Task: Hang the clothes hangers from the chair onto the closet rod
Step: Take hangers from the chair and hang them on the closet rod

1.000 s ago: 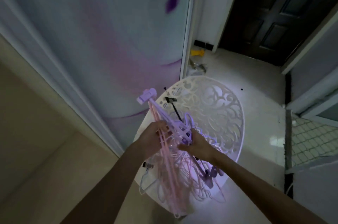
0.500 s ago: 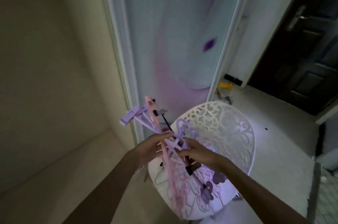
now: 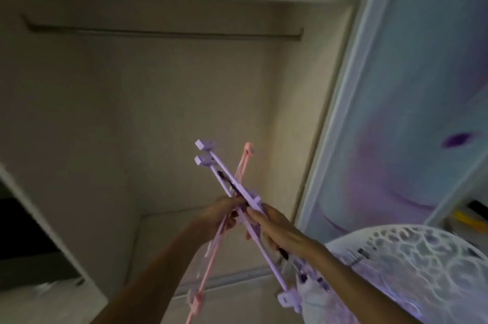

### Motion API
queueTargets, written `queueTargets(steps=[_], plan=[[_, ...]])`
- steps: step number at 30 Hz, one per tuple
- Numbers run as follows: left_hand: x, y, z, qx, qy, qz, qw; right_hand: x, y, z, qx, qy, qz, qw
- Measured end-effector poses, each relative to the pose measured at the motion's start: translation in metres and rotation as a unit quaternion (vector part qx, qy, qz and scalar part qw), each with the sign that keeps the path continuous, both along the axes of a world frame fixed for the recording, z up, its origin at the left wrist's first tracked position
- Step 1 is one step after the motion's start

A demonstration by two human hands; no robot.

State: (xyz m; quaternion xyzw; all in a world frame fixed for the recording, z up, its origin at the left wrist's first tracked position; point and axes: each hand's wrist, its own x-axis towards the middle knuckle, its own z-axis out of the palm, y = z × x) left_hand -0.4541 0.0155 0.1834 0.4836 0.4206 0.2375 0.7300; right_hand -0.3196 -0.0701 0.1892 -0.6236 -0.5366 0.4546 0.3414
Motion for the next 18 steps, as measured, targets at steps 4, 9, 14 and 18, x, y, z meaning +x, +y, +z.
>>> queueTargets(steps=[4,9,14,18], plan=[[-0.065,0.033,0.011,0.038,-0.025,0.046,0.998,-0.058,0.045,0.003,0.036,-0.009,0.022,0.999],[-0.145,0.088,0.017,0.059,0.004,0.111,0.992,-0.131,0.103,0.009,0.080,-0.036,-0.003,0.996],[-0.216,0.136,0.020,0.043,0.021,0.116,0.992,-0.172,0.146,0.019,0.119,-0.122,-0.125,0.977],[-0.250,0.173,0.026,0.033,0.060,0.123,0.990,-0.186,0.180,0.033,0.138,-0.092,-0.173,0.971]])
